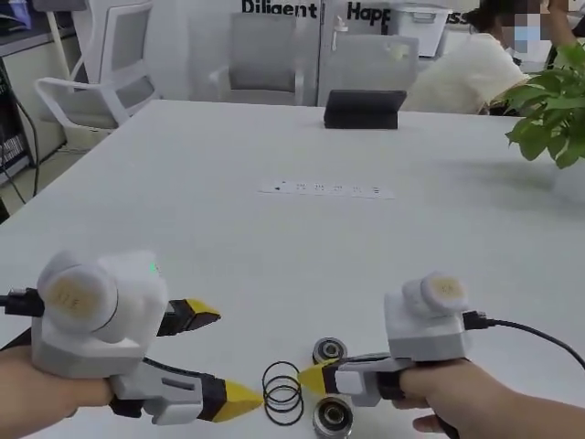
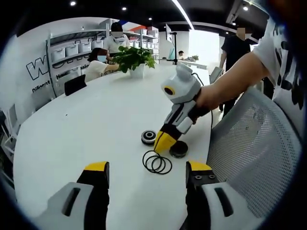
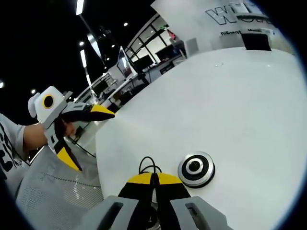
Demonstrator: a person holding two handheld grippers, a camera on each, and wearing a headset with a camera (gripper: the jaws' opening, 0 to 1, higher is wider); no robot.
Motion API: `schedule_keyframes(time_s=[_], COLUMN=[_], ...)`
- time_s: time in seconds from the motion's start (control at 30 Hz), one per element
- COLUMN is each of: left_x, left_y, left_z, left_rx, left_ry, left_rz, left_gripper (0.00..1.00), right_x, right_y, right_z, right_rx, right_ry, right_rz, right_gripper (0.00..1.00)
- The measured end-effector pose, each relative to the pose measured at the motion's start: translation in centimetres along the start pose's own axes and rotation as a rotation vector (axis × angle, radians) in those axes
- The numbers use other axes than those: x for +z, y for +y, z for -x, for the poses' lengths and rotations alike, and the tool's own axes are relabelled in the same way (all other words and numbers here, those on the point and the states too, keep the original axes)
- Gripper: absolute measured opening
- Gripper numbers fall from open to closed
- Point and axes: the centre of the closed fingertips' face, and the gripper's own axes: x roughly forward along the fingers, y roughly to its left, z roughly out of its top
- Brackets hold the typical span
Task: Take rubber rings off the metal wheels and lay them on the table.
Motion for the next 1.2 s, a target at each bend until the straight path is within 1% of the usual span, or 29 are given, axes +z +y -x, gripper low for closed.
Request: schedule_keyframes(time_s=[0.37,0.67,0.77,0.87,0.93,1.1,1.2], left_x=[-0.2,-0.2,0.0,0.2,0.3,0.5,0.7], left_y=[-0.1,0.1,0.2,0.2,0.3,0.4,0.6], left_z=[0.0,0.1,0.0,-0.1,-0.2,-0.4,-0.6], left_rx=[0.000,0.003,0.003,0.002,0.002,-0.005,-0.008], left_ry=[0.007,0.011,0.009,0.008,0.006,0.006,0.005], left_rz=[0.002,-0.001,-0.002,-0.006,-0.006,-0.006,0.001], left_gripper=[0.62,0.62,0.62,0.62,0.62,0.62,0.61], right_x=[0.3,1.3,2.1,2.6,2.8,3.5,3.7], right_y=[-0.3,0.1,0.4,0.4,0.3,0.2,-0.2], right_z=[-0.3,0.0,0.4,0.8,1.1,2.0,2.7], right_rx=[-0.021,-0.013,-0.005,-0.003,-0.008,-0.014,-0.025], right_ry=[0.008,-0.028,-0.053,-0.067,-0.074,-0.105,-0.117], right_rz=[0.042,0.064,0.066,0.068,0.079,0.078,0.079], right_gripper=[0.00,0.06,0.06,0.07,0.08,0.09,0.09])
